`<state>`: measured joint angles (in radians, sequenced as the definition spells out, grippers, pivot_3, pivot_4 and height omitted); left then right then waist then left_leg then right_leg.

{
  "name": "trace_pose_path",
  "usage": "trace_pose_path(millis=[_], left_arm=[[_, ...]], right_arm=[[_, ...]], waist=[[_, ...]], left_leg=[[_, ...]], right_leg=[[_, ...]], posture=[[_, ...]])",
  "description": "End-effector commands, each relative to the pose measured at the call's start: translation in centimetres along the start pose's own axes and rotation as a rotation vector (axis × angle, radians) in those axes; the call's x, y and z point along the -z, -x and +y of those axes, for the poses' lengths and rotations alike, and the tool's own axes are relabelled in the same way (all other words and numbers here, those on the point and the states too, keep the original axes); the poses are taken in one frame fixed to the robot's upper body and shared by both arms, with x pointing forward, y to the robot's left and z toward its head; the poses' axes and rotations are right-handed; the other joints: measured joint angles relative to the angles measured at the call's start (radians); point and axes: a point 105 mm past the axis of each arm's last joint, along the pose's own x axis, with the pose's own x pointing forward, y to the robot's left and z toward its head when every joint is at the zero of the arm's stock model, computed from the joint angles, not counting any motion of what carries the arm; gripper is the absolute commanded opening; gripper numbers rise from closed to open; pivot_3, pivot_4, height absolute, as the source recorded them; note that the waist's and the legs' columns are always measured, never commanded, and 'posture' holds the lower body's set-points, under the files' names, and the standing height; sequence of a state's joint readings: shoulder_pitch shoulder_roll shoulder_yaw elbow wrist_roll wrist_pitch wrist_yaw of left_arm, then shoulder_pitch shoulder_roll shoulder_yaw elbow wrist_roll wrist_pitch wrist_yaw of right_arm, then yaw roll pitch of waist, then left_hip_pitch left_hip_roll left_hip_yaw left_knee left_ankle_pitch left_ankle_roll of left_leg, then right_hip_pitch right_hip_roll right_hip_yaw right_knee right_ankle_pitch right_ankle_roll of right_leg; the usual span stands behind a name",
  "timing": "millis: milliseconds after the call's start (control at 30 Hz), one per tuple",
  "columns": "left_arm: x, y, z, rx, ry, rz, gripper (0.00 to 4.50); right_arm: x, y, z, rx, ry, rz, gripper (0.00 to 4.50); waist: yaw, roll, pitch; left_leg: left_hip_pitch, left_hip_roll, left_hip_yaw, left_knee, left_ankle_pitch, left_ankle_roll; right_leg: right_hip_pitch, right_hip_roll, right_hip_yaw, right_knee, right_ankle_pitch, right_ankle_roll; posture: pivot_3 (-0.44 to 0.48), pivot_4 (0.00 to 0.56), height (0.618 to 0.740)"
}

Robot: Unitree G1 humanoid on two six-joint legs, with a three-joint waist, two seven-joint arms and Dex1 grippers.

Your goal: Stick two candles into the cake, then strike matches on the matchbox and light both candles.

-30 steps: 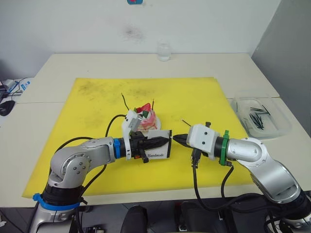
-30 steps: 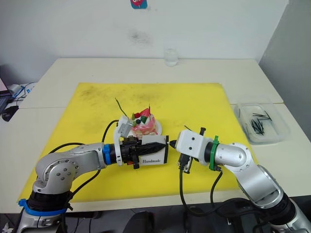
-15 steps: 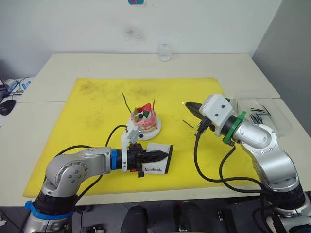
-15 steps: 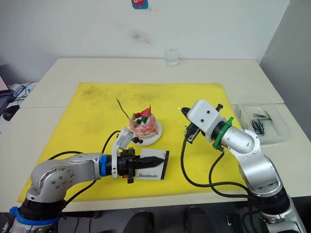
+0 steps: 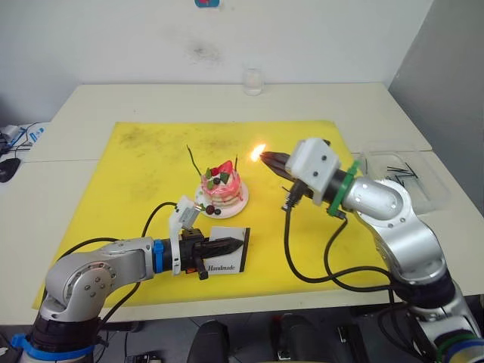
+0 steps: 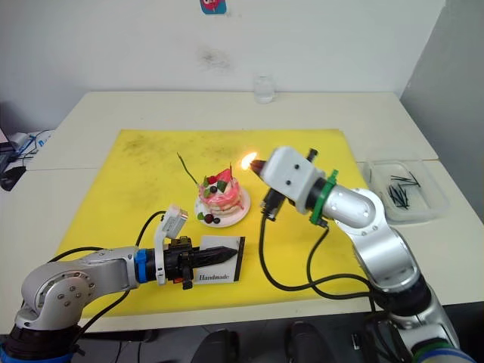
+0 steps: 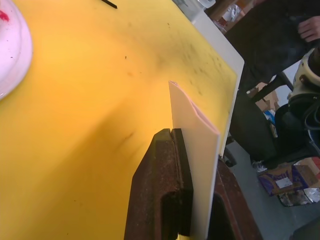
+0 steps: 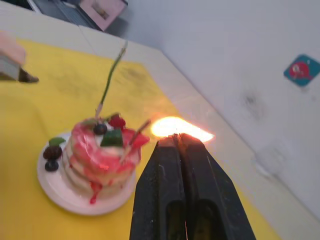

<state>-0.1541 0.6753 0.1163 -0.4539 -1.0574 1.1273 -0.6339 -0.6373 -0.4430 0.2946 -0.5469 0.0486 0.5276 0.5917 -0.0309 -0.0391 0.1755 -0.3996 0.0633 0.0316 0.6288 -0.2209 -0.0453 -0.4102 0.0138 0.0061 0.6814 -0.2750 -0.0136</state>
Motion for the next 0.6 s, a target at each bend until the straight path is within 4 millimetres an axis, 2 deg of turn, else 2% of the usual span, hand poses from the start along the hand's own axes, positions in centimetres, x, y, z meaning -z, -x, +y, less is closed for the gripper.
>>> trace_pose_path(millis=[33,167,400,600], left_arm=[[-0.7,0.2,-0.6,0.009,-0.037,-0.029,0.00],[-0.8,0.2,-0.4,0.002,-0.036,-0.033,0.00],[-0.7,0.1,-0.3,-0.004,-0.036,-0.037,0.00],[-0.6,0.1,-0.2,-0.011,-0.037,-0.036,0.00]], right_arm=[[-1.6,-1.2,-0.5,-0.002,0.077,-0.067,0.03],[-2.2,-3.1,-0.3,-0.031,0.094,-0.089,0.03],[-1.6,-6.4,1.4,-0.113,0.068,-0.057,0.03],[-1.4,-7.9,1.7,-0.138,0.072,-0.045,0.03]], waist=[[0.001,0.000,0.000],[0.001,0.000,0.000],[0.001,0.000,0.000],[0.001,0.000,0.000]], left_leg=[[0.000,0.000,0.000,0.000,0.000,0.000],[0.000,0.000,0.001,0.000,0.000,0.000],[0.000,0.000,0.001,0.000,0.000,0.000],[-0.001,0.001,0.001,0.000,0.000,0.000]], right_leg=[[0.000,0.000,0.000,0.000,0.000,0.000],[0.000,0.000,0.001,0.000,0.000,0.000],[0.000,0.000,0.001,0.000,0.000,0.000],[0.000,0.000,0.001,0.000,0.000,0.000]], posture=[[0.000,0.150,0.740],[0.000,0.150,0.740],[0.000,0.150,0.740],[0.000,0.150,0.740]])
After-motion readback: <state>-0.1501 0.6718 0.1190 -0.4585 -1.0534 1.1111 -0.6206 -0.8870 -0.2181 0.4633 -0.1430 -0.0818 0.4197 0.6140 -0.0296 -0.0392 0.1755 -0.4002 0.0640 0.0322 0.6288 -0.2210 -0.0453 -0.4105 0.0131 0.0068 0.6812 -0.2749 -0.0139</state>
